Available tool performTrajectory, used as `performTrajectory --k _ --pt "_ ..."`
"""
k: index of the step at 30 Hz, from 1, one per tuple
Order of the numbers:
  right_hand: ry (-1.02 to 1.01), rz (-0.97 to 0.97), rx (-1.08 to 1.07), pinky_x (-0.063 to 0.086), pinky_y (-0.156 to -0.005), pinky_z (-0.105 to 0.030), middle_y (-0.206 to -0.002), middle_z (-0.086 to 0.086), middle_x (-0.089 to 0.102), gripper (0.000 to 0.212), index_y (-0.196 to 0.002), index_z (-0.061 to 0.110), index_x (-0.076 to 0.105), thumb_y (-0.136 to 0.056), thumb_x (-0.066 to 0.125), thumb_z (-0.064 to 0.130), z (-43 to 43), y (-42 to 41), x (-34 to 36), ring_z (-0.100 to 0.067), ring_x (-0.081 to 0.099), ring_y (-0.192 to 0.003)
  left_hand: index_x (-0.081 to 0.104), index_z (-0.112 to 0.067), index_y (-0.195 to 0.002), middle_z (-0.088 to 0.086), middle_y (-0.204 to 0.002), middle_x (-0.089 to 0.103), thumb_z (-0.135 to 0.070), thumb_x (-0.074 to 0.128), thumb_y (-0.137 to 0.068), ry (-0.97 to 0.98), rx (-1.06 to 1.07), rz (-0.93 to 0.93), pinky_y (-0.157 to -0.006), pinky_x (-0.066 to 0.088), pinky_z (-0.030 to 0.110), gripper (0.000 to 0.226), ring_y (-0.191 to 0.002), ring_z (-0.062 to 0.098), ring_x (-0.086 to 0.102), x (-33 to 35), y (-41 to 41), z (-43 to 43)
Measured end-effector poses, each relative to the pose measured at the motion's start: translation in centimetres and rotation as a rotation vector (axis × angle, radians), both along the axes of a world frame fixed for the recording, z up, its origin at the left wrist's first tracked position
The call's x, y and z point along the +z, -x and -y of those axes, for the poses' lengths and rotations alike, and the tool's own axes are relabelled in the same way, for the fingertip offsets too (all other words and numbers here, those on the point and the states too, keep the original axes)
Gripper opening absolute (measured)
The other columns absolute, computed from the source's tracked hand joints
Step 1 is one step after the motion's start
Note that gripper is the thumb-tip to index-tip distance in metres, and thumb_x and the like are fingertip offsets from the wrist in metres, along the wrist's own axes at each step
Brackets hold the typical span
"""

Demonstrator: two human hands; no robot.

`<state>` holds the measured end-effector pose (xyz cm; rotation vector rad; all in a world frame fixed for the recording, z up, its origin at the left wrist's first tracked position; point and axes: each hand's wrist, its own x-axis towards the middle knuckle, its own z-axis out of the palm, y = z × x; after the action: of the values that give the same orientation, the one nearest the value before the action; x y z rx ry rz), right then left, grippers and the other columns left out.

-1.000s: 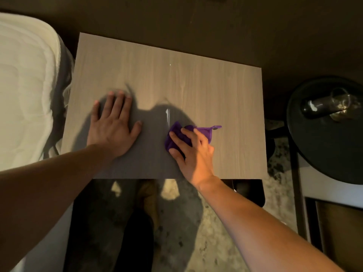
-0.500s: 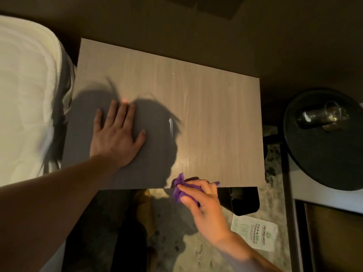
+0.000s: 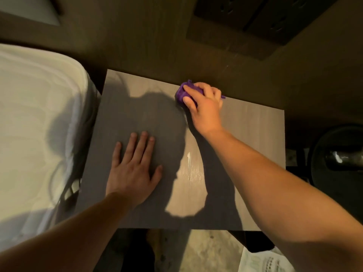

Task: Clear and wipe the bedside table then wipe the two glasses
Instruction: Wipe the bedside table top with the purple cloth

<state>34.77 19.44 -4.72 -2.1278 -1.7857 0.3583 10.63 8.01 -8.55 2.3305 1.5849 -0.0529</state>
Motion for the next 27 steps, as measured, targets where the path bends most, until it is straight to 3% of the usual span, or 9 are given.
performTrajectory --k 3,7,16,22,27 --pt "0.114 0.158 0.067 0.021 -0.118 -0.053 -0.162 0.007 0.041 0.045 -0.146 0.044 0.050 -0.105 0.037 0.055 0.3 -0.1 -1.4 -0.031 0.029 -0.148 0.010 -0.024 -0.168 0.000 -0.176 0.007 -0.067 0.027 -0.100 0.011 0.000 0.001 -0.130 0.006 0.057 0.082 -0.163 0.024 0.003 -0.1 0.0 0.0" --pt "0.140 0.120 0.050 0.009 -0.125 -0.057 -0.168 0.009 0.030 0.050 -0.151 0.048 0.041 -0.105 0.030 0.062 1.0 0.2 -2.0 -0.028 0.017 -0.157 0.005 -0.025 -0.168 0.000 -0.176 0.001 -0.069 0.022 -0.101 0.031 -0.016 -0.009 -0.130 0.002 0.057 0.083 -0.163 0.024 -0.003 0.0 -0.1 -0.1" --pt "0.133 0.136 0.002 0.022 -0.120 -0.048 -0.162 0.003 0.042 0.046 -0.151 0.041 0.046 -0.107 0.035 0.049 6.4 2.3 -2.2 -0.030 0.028 -0.153 -0.011 -0.027 -0.166 -0.003 -0.172 -0.017 -0.072 0.013 -0.101 0.049 -0.007 -0.012 -0.129 -0.010 0.053 0.083 -0.160 0.023 -0.019 0.3 -0.1 -0.3" --pt "0.171 0.155 0.004 0.030 -0.113 -0.048 -0.160 0.004 0.043 0.045 -0.150 0.042 0.047 -0.106 0.038 0.048 13.1 4.3 -2.1 -0.030 0.030 -0.150 -0.002 -0.024 -0.168 0.002 -0.178 -0.001 -0.068 0.017 -0.103 0.017 0.001 -0.001 -0.131 -0.002 0.055 0.081 -0.163 0.025 -0.009 0.6 -0.3 0.0" --pt "0.183 0.172 0.005 0.036 -0.105 -0.047 -0.156 0.005 0.048 0.047 -0.148 0.042 0.049 -0.102 0.039 0.049 19.2 5.8 -2.7 -0.028 0.034 -0.146 -0.002 -0.023 -0.168 0.004 -0.178 -0.001 -0.066 0.018 -0.104 -0.004 -0.008 0.014 -0.131 -0.001 0.056 0.080 -0.163 0.026 -0.008 0.7 -0.2 0.1"
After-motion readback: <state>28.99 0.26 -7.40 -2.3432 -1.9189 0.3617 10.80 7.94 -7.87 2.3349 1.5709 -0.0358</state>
